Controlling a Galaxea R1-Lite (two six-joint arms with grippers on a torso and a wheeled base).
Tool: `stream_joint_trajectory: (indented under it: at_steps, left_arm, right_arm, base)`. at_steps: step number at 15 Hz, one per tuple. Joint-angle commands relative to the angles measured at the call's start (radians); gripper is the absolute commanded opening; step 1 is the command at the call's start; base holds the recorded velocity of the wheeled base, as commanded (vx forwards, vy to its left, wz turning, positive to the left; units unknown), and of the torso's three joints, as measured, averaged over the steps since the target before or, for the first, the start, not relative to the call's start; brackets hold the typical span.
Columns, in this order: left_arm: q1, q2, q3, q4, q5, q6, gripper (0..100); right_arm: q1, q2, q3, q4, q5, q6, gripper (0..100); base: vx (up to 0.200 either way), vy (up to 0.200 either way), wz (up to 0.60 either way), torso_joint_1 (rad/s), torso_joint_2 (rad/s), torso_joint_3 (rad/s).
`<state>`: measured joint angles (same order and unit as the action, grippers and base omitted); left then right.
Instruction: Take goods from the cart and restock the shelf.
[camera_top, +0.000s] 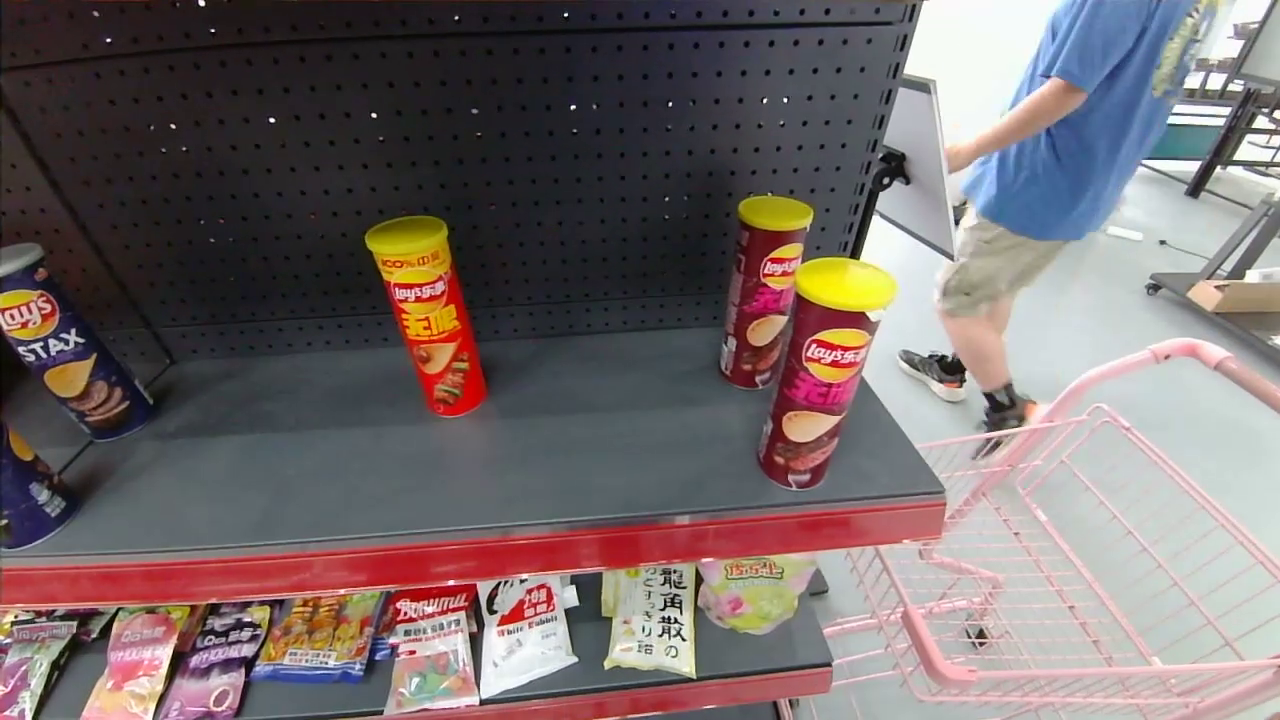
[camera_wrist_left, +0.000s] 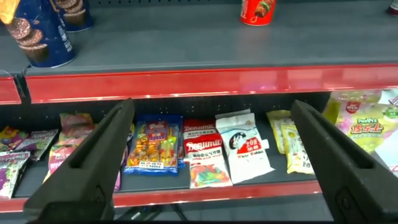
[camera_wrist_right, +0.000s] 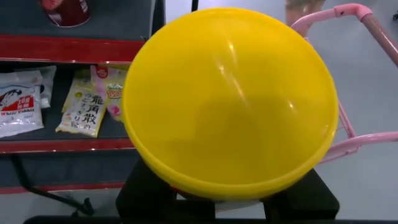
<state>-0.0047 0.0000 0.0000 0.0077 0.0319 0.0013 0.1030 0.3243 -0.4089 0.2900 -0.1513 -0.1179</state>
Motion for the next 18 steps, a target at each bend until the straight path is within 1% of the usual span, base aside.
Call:
stream_joint_trajectory:
  at_steps: [1,7,14,16,18]
  left_arm:
    - [0.0,0.0,0.0,0.0,0.0,0.0,100]
    - [0.0,0.0,0.0,0.0,-0.001,0.002,100]
    - [0.0,0.0,0.0,0.0,-0.001,0.002,100]
    - [0.0,0.0,0.0,0.0,-0.001,0.002,100]
    - [0.0,0.0,0.0,0.002,-0.001,0.002,100]
  right_arm:
    - [0.001,-0.091,0.045,0.0,0.001,-0.003,0]
    - [0.001,-0.119,0.093,0.001,0.001,0.001,0]
    - [0.001,-0.136,0.102,0.001,0.001,0.001,0]
    - [0.001,-0.169,0.111,0.003,0.002,0.001,0]
    - [0.004,-0.209,0.131,-0.003,0.004,0.001,0]
  base:
    - [0.0,0.0,0.0,0.0,0.0,0.0]
    - [0.0,0.2,0.0,0.0,0.0,0.001]
    - [0.0,0.2,0.0,0.003,0.0,0.005]
    - [0.0,0.2,0.0,-0.005,0.0,-0.005]
    - [0.0,0.0,0.0,0.0,0.0,0.0]
